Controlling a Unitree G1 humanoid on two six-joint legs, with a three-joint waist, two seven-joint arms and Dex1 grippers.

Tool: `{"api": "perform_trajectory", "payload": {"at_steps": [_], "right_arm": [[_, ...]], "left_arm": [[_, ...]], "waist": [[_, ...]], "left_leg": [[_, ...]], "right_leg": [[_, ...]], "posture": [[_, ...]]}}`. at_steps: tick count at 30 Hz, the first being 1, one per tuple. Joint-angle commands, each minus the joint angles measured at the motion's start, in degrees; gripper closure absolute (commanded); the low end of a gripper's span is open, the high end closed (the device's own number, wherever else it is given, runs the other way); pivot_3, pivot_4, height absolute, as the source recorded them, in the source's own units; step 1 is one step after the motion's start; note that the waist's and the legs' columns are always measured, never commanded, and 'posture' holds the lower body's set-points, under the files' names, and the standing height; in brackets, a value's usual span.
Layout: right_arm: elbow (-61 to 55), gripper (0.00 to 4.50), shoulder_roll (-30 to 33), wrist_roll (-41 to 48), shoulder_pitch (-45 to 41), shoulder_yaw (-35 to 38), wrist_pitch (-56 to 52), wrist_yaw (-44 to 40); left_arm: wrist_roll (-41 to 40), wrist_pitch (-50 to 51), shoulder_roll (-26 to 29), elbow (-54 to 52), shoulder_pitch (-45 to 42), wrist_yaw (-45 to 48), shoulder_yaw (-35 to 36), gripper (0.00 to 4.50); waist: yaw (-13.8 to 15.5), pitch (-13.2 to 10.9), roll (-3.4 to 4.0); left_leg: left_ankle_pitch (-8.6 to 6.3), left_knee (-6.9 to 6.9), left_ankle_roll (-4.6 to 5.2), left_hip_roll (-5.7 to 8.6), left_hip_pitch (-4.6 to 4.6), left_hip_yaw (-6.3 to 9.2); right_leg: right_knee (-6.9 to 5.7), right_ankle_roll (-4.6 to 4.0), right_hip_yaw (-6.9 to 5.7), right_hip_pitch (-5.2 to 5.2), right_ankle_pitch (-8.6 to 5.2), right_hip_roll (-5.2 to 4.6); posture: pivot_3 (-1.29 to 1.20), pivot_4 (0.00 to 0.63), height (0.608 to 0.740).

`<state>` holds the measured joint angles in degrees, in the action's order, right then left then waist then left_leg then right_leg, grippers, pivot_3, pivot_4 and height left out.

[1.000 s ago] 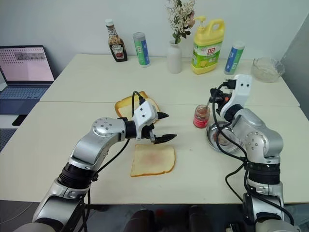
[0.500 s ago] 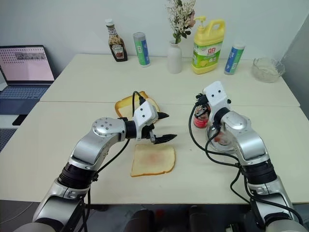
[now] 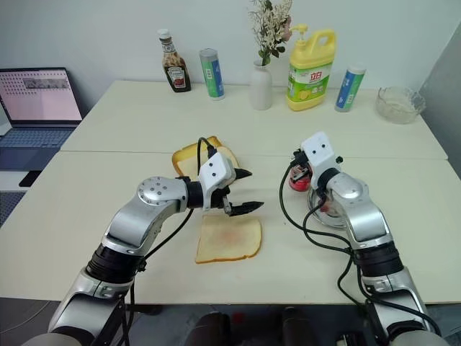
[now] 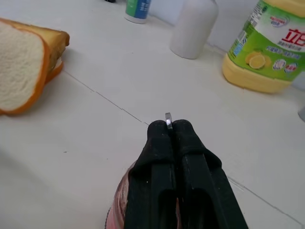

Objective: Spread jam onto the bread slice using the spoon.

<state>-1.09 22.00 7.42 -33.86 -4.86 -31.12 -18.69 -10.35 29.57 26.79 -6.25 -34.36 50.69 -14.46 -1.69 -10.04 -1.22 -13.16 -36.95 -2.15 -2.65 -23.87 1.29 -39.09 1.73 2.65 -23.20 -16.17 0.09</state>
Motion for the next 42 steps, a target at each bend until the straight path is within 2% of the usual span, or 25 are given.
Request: {"api": "perform_trajectory", "payload": {"at_steps": [1,4,19,32,42], "right_arm": [[-0.8,4.44,-2.5,3.1,-0.4,3.3,-5.3,0.5],[-1.1,4.44,-5.0,5.0,-0.7,6.2,-8.5,1.4],[-0.6,4.44,-9.9,8.1,-0.6,13.1,-13.2,3.6],[-4.1,4.44,-10.8,10.1,-1.2,12.7,-15.9,3.8],[-2.7,4.44,-9.6,8.6,0.3,10.9,-12.8,4.3]], "left_arm": [[-0.1,-0.3,0.2,-2.4,-0.3,-0.1,0.1,0.0],[-0.1,-0.2,0.3,-2.5,-0.2,-0.2,0.2,0.0],[0.1,-0.2,0.3,-2.3,-0.1,0.1,-0.1,0.0],[0.6,-0.5,0.5,-1.9,-0.2,0.0,-0.1,0.0],[0.7,-0.6,0.6,-1.8,-0.3,-0.3,-0.1,0.0]], "waist": [[0.0,0.0,0.0],[-0.1,0.0,0.0],[-0.2,0.0,0.02],[-0.2,0.0,0.03],[-0.2,0.0,0.03]], "left_leg": [[0.0,0.0,0.0,0.0,0.0,0.01],[0.0,0.0,0.0,-0.01,0.02,0.01],[0.0,0.01,0.0,-0.02,0.04,0.01],[0.0,0.02,0.0,-0.04,0.05,0.01],[0.0,0.02,0.0,-0.03,0.04,0.01]], "right_leg": [[0.0,0.0,-0.01,0.0,0.0,0.0],[-0.01,0.0,-0.01,0.0,0.0,0.0],[-0.03,0.0,-0.01,0.01,0.0,0.02],[-0.04,0.0,0.0,0.0,0.0,0.05],[-0.02,0.0,0.0,0.0,0.0,0.04]], "posture": [[0.0,0.15,0.74],[0.0,0.15,0.74],[0.0,0.15,0.74],[0.0,0.15,0.74],[0.0,0.15,0.74]]}}
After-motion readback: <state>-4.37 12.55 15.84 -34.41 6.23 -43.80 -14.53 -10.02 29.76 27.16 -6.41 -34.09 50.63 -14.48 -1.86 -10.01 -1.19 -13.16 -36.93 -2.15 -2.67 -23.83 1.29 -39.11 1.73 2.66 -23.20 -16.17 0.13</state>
